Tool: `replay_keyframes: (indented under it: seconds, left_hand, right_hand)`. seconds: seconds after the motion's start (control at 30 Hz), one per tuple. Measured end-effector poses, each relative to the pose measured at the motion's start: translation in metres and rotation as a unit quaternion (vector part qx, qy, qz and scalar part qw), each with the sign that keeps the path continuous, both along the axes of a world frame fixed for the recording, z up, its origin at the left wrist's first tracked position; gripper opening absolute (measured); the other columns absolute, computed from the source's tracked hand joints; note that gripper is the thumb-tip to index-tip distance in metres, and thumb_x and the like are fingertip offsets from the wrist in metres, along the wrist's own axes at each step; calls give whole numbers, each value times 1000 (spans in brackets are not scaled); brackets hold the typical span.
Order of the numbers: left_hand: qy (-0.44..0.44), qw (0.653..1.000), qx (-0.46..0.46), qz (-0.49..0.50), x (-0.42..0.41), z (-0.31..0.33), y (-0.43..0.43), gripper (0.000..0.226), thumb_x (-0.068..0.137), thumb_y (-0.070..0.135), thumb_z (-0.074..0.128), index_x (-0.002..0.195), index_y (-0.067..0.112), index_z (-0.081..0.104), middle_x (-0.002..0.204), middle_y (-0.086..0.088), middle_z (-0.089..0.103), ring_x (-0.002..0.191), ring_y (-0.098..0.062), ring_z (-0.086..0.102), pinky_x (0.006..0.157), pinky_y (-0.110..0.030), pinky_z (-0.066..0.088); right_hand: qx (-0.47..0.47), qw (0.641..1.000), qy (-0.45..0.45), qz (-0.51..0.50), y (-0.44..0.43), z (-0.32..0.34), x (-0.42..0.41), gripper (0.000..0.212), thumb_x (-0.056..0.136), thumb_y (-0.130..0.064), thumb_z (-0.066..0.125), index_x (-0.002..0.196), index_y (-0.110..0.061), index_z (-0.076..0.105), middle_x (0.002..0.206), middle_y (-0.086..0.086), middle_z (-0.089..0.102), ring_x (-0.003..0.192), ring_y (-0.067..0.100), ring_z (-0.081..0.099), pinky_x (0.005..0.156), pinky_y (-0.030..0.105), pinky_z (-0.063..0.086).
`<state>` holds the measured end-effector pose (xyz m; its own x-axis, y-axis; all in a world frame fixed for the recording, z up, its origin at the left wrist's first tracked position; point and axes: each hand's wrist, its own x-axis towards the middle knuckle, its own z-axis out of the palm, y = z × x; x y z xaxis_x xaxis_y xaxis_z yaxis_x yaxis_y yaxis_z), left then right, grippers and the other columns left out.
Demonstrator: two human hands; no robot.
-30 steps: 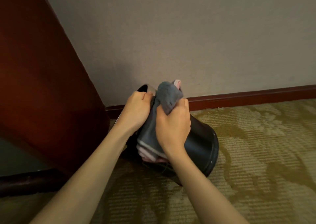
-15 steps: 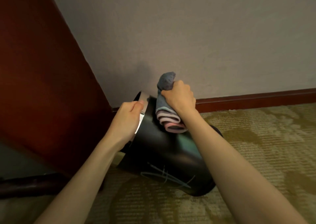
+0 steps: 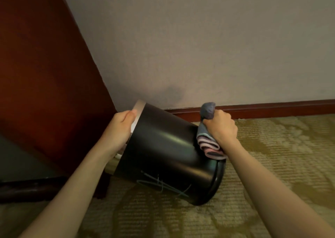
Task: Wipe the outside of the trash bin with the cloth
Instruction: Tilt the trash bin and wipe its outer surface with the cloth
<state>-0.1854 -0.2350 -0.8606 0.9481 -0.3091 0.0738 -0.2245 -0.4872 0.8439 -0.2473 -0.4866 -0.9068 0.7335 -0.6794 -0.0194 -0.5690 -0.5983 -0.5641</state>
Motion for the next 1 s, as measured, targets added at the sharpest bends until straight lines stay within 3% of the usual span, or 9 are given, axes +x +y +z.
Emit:
replay_keyframes:
  seconds: [0.07, 0.17, 0.3, 0.4, 0.5, 0.6, 0.73, 0.87, 1.0]
  left_hand:
    - [-10, 1000, -3, -4, -3, 2, -4, 46, 97, 33, 36, 82, -7, 52, 67, -12, 48, 62, -21, 50, 60, -33, 34]
    - [-7, 1000, -24, -13, -7, 1, -6, 45, 97, 31, 38, 80, -9, 48, 66, -10, 45, 57, -18, 45, 58, -33, 33]
    - [-1, 999, -42, 13, -13, 2, -9, 36, 97, 28, 39, 67, 11, 48, 64, -5, 42, 58, -11, 44, 56, -31, 33]
    - [-31, 998, -55, 10, -20, 8, -28, 35, 96, 22, 41, 61, 18, 38, 57, 4, 35, 51, -6, 34, 54, -29, 27]
    - [-49, 997, -62, 13, -26, 12, -49, 44, 95, 18, 44, 52, 21, 34, 45, 12, 33, 42, -2, 28, 45, -25, 20]
    - [-40, 997, -73, -2, -29, 15, -62, 40, 95, 20, 44, 56, 16, 41, 54, -2, 38, 49, -9, 35, 49, -28, 23]
    - [-33, 997, -61, -27, -35, 15, -77, 44, 94, 25, 44, 51, 19, 38, 48, 6, 38, 48, -11, 37, 53, -32, 28]
    - [-30, 998, -37, -46, -41, 17, -95, 44, 93, 29, 42, 51, 17, 37, 50, 4, 39, 49, -14, 39, 52, -34, 30]
    - [-29, 997, -21, -62, -41, 23, -104, 42, 91, 29, 41, 52, 19, 32, 50, 4, 34, 51, -17, 34, 54, -32, 27]
  right_hand:
    - [-9, 1000, -1, -18, 3, 2, -4, 37, 82, -29, 54, 110, -4, 58, 113, 23, 59, 100, 44, 57, 79, 42, 45]
    - [-24, 998, -34, -37, 18, 9, -8, 36, 83, -26, 53, 111, -4, 57, 115, 23, 58, 102, 46, 55, 81, 43, 44]
    - [1, 996, -92, -19, 54, 29, 0, 36, 82, -27, 54, 112, -9, 58, 115, 21, 59, 102, 45, 56, 80, 40, 44]
    - [22, 989, -144, 15, 79, 52, 9, 34, 82, -27, 54, 111, -10, 59, 113, 21, 60, 102, 46, 55, 78, 41, 44]
    - [60, 976, -207, 40, 90, 69, 8, 30, 80, -28, 59, 103, -9, 59, 108, 19, 61, 97, 45, 55, 76, 42, 43]
    - [78, 962, -260, 42, 87, 72, -5, 27, 79, -29, 61, 98, -9, 60, 100, 17, 63, 92, 41, 57, 70, 37, 41]
    - [41, 951, -307, 28, 74, 60, -25, 24, 78, -28, 63, 92, -10, 59, 93, 12, 62, 86, 35, 58, 65, 33, 35]
    - [-19, 950, -312, 19, 50, 36, -46, 29, 77, -29, 65, 98, -9, 58, 94, 8, 58, 83, 30, 58, 66, 30, 34]
    - [-38, 966, -255, -21, 15, -1, -66, 34, 79, -30, 65, 104, -8, 58, 96, 11, 58, 84, 33, 58, 65, 30, 33]
